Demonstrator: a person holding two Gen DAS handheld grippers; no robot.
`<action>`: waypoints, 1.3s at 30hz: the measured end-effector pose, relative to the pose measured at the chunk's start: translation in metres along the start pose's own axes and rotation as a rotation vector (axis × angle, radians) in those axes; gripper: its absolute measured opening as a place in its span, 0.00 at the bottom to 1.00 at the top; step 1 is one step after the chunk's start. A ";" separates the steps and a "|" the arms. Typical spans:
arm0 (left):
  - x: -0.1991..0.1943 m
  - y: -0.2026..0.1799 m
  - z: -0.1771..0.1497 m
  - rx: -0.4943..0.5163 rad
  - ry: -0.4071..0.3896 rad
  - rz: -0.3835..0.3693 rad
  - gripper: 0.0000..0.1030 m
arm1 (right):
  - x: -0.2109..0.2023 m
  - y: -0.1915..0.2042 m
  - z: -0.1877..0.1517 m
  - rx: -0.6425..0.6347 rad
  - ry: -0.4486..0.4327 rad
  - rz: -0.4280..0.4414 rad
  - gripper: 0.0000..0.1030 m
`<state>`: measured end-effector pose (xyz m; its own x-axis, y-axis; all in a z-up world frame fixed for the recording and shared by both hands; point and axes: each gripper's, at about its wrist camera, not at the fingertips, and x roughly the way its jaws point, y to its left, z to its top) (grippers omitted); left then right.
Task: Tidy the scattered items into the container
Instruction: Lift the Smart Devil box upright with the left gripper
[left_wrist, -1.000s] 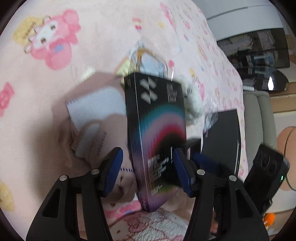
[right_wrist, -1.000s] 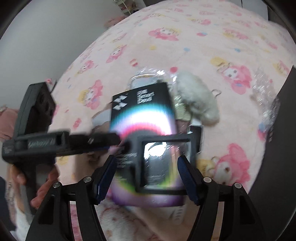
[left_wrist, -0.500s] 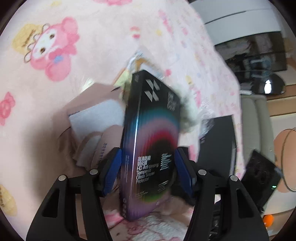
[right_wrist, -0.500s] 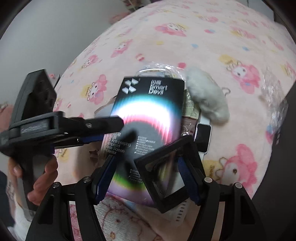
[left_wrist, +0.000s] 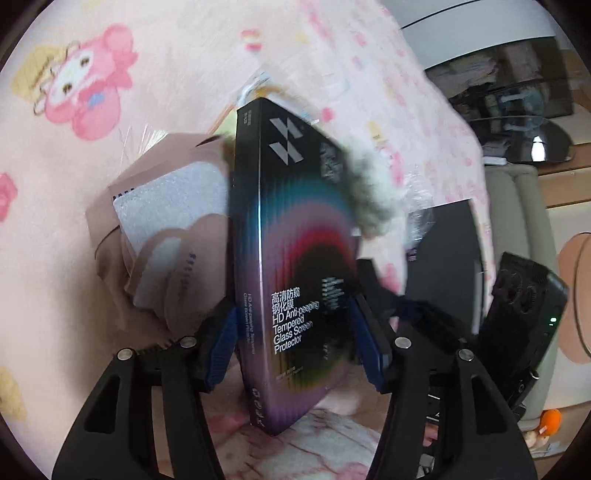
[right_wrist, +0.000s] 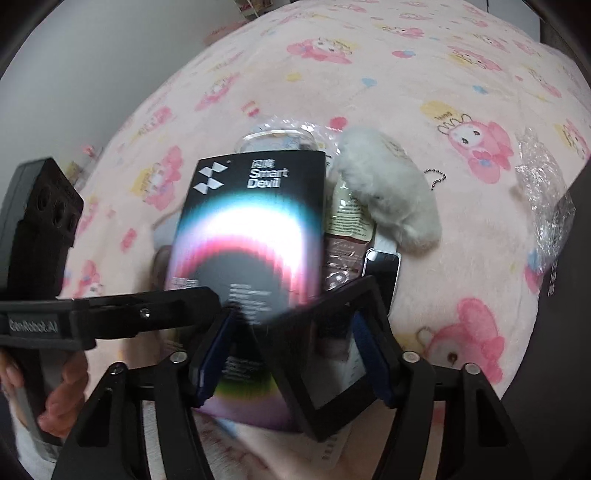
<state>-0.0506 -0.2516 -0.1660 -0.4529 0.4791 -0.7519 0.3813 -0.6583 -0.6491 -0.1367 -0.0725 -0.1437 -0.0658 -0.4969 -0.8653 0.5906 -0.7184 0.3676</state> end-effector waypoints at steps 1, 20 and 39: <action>-0.004 -0.005 0.000 0.006 -0.012 -0.031 0.56 | -0.007 0.001 -0.002 0.007 -0.007 0.030 0.55; -0.021 -0.004 -0.013 -0.019 -0.079 0.194 0.46 | -0.039 0.000 -0.022 0.100 -0.060 0.083 0.53; -0.002 0.021 0.018 -0.016 -0.092 0.119 0.40 | 0.018 0.014 0.047 -0.241 0.070 -0.251 0.72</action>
<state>-0.0563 -0.2761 -0.1760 -0.4755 0.3421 -0.8105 0.4492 -0.6978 -0.5580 -0.1673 -0.1143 -0.1382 -0.1821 -0.2789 -0.9429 0.7365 -0.6740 0.0571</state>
